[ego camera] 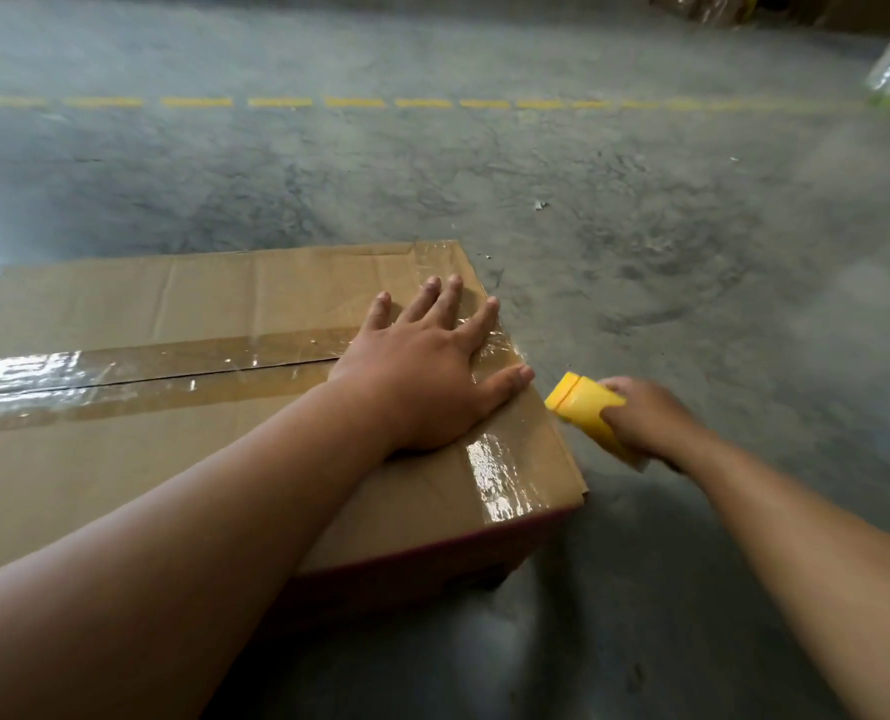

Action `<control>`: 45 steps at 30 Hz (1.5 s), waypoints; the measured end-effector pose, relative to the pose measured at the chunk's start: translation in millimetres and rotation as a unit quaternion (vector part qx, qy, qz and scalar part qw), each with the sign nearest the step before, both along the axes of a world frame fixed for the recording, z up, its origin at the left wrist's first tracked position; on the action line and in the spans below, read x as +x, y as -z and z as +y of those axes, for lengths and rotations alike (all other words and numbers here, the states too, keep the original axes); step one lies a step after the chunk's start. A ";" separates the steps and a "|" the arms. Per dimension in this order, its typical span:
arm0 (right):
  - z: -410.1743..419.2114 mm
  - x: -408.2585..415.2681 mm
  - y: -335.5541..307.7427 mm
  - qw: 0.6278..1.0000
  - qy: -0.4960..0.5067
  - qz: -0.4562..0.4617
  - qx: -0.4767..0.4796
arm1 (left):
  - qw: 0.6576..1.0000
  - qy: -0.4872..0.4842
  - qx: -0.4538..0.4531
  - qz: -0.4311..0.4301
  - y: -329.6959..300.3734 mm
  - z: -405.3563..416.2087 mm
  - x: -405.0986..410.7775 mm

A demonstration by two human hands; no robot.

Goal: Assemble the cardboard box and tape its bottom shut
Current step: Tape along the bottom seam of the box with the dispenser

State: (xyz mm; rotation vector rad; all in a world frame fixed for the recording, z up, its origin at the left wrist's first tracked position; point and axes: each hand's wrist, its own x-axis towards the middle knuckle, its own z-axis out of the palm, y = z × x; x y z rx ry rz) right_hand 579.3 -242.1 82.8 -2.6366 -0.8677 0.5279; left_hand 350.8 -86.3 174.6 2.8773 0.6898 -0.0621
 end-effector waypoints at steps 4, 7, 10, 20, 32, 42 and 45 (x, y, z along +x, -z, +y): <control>12.6 -8.5 -88.1 0.989 0.000 -0.046 0.143 | 1.000 0.024 -0.008 0.006 -2.9 14.0 -29.9; 22.5 -40.0 -155.3 0.974 -0.059 -0.013 0.218 | 1.000 0.019 -0.009 -0.022 -6.3 25.9 -73.3; 41.4 -92.7 -203.7 0.960 -0.145 0.060 0.232 | 0.996 -0.015 -0.031 -0.081 -12.8 39.5 -121.3; 163.8 -266.1 -234.4 0.898 -0.408 0.035 0.158 | 0.612 -0.276 -0.590 -0.449 -31.9 104.4 -226.4; 197.3 -299.5 -221.9 0.884 -0.434 0.080 0.153 | 0.524 -0.208 -0.683 -0.464 -36.2 116.9 -266.7; 203.3 -294.2 -204.1 0.874 -0.430 0.134 0.184 | 0.517 -0.228 -0.680 -0.467 -30.8 122.0 -270.4; 205.1 -293.6 -202.9 0.869 -0.435 0.136 0.190 | 0.555 -0.260 -0.647 -0.455 -36.1 125.1 -271.9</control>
